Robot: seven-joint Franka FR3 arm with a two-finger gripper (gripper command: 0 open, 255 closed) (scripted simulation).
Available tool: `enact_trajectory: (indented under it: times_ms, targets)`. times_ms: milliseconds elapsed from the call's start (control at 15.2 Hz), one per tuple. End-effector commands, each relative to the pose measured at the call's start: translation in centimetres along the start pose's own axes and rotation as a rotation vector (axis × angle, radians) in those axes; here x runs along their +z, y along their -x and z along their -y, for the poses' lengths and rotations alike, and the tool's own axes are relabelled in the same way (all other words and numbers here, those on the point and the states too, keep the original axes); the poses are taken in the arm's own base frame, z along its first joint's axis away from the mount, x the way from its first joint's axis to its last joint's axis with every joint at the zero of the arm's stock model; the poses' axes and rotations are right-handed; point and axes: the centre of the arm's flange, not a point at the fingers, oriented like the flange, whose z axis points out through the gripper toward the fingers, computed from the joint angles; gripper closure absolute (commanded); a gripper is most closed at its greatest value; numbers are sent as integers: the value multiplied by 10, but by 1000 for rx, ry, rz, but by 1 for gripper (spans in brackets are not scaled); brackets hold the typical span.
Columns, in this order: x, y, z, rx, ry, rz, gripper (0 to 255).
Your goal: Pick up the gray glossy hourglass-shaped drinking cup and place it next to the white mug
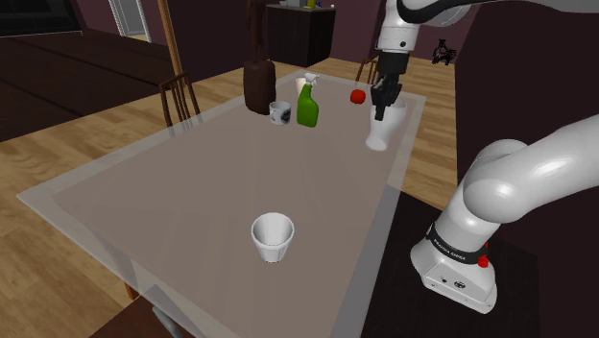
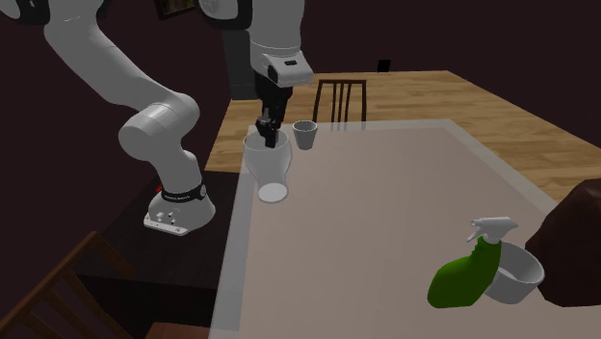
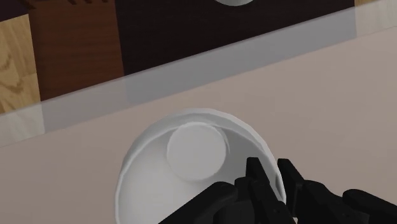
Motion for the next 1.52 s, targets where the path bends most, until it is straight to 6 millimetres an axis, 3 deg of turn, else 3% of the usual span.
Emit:
enact_trajectory:
  times_ms: [0,990,1452]
  targets:
    - [-10,2,1,0,0,0,255]
    - [-87,12,9,0,0,0,255]
    - [-97,-78,28,0,0,0,255]
